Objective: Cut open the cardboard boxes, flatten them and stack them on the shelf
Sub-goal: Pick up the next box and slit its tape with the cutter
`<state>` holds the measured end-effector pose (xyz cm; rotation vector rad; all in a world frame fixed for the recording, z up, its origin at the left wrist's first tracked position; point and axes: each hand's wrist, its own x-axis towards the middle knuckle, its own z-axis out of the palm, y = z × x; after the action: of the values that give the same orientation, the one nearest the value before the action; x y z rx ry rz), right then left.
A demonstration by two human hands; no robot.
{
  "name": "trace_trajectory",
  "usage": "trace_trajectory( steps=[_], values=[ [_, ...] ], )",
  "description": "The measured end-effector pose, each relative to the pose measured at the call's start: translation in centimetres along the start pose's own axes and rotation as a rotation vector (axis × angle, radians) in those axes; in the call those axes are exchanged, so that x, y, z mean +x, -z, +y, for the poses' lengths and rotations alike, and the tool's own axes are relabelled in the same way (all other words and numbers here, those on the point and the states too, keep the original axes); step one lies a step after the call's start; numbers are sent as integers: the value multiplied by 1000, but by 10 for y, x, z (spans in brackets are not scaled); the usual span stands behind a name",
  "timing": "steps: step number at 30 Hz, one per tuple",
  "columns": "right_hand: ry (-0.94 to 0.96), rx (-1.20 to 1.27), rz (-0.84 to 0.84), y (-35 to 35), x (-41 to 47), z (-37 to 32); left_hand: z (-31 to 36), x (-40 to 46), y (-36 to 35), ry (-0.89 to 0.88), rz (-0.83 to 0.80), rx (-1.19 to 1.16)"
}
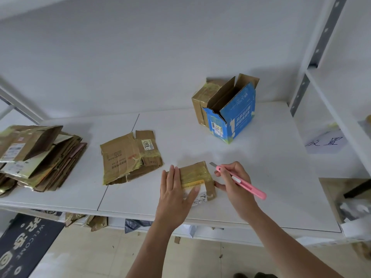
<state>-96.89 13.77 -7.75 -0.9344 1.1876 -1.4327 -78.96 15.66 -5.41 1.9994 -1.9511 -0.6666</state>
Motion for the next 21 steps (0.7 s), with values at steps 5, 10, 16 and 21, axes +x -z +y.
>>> trace_trajectory(
  steps=[5,10,16,21],
  values=[
    [33,-51,-62,0,2,3,-2,2,-1,-3,-8,-62],
    [45,-99,-152,6,8,3,-4,1,0,-7,-15,-69],
    [49,-206,-287,28,7,-3,-3,1,-1,4,-39,-47],
    [30,-255,-350,53,-17,1,-4,3,-1,6,-25,-56]
  ],
)
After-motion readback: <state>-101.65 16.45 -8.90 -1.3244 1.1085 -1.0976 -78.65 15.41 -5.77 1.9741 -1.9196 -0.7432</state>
